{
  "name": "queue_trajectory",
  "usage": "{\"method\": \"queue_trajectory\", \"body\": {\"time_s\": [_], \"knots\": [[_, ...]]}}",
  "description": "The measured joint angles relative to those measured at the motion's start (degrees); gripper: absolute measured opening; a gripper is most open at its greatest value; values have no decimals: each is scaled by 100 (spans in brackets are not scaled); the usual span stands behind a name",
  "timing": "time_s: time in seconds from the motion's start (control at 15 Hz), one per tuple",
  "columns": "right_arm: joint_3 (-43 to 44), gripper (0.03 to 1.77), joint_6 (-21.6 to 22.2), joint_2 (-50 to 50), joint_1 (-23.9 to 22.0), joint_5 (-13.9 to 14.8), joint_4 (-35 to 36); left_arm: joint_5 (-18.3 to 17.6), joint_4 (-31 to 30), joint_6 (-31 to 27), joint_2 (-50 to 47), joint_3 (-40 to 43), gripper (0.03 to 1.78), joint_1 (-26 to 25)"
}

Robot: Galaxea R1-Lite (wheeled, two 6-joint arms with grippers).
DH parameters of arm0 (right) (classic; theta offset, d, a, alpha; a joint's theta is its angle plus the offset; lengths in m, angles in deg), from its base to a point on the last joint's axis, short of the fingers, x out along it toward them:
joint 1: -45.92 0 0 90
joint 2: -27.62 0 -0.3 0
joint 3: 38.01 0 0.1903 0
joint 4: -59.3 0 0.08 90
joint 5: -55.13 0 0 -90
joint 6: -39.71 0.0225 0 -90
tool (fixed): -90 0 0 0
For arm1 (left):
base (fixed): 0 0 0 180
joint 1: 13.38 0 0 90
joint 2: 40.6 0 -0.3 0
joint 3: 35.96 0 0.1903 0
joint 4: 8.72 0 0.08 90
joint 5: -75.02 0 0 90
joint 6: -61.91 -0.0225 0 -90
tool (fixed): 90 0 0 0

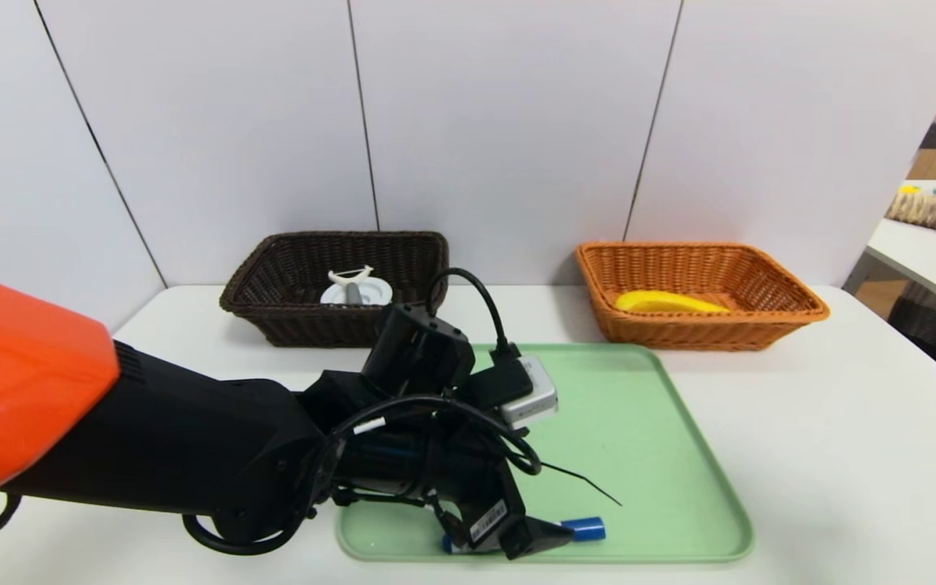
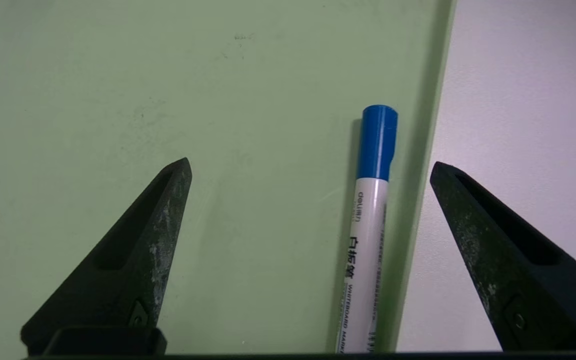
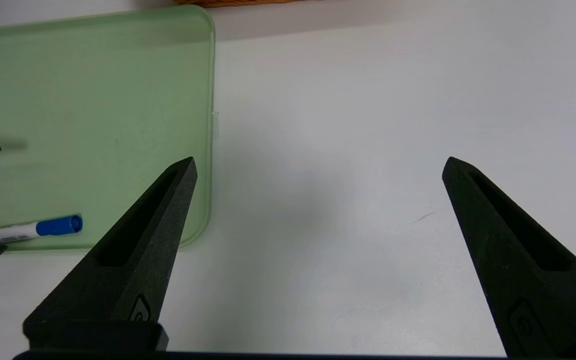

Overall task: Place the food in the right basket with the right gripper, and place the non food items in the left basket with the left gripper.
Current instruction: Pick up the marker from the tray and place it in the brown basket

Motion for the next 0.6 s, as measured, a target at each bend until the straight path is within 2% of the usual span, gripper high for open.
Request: {"method": "queue_trajectory", "body": {"time_s": [0.6], "knots": [[26,170,2,44,33,-5,7,-18,-99,6,255,74,169,-95]]}}
